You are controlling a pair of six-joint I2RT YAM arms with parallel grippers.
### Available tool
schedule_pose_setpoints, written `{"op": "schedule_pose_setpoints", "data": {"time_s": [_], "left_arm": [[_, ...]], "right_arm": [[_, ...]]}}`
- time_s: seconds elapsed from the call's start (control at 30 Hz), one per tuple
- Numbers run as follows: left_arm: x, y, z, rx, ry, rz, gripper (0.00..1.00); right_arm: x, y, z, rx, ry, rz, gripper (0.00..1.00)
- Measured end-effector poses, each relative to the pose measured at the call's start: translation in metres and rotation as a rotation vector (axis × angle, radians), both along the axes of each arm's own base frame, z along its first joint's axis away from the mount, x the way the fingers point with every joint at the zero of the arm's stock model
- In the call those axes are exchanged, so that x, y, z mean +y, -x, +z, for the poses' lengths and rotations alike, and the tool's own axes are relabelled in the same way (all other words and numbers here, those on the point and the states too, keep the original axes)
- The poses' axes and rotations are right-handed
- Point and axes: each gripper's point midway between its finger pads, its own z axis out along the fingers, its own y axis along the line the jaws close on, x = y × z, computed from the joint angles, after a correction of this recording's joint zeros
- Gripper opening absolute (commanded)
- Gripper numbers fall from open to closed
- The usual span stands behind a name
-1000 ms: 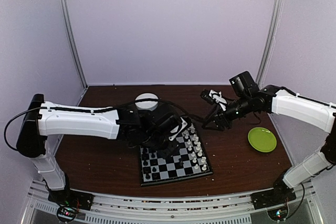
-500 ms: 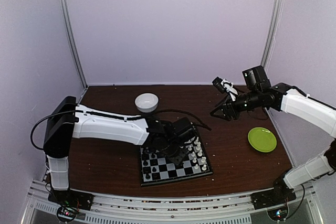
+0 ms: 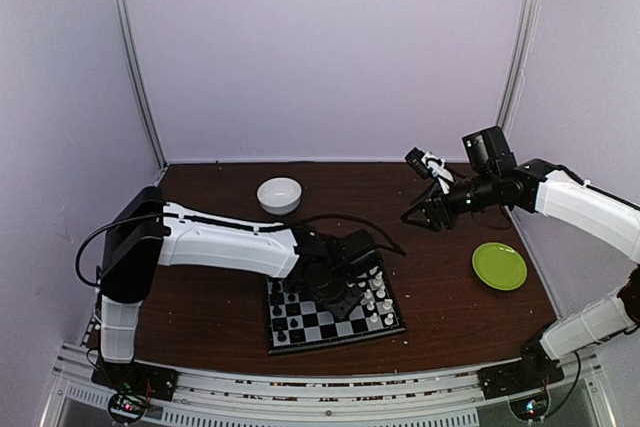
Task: Set up the chess pieces on the board
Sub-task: Adjust the knight on the chessboard.
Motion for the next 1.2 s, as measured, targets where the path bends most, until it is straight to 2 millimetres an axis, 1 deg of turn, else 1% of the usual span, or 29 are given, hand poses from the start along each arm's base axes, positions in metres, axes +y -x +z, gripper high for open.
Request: {"op": "schedule_pose_setpoints", "data": {"time_s": [0.23,0.37,0.73,0.87,0.9,0.97,1.07,1.13,1.2], "left_arm": [[0.010,0.004,-0.009,0.008,-0.026,-0.006,0.51],[0.017,0.006,-0.009,0.005,-0.026,-0.013,0.51],[0.012,0.008,-0.009,-0.005,0.003,-0.070,0.50],[0.018,0.008,-0.004,-0.012,-0.005,-0.088,0.51],[0.019,0.008,0.000,-0.016,-0.003,-0.094,0.51],[0.021,0.006,0.015,-0.033,0.016,-0.106,0.51],[0.021,0.002,0.055,-0.076,0.088,-0.138,0.52],[0.021,0.000,0.087,-0.108,0.161,-0.166,0.52],[0.025,-0.001,0.112,-0.139,0.220,-0.176,0.52]], "right_arm": [[0.002,0.002,0.001,0.004,-0.009,0.011,0.53],[0.002,0.003,0.001,0.007,-0.014,0.018,0.52],[0.007,0.010,0.004,0.022,-0.041,0.062,0.52],[0.008,0.012,0.004,0.025,-0.047,0.071,0.52],[0.009,0.012,0.004,0.025,-0.048,0.075,0.51],[0.010,0.015,0.002,0.029,-0.046,0.094,0.50],[0.012,0.019,-0.008,0.057,-0.032,0.134,0.49],[0.016,0.025,-0.022,0.097,-0.002,0.181,0.49],[0.020,0.029,-0.033,0.123,0.029,0.222,0.49]]}}
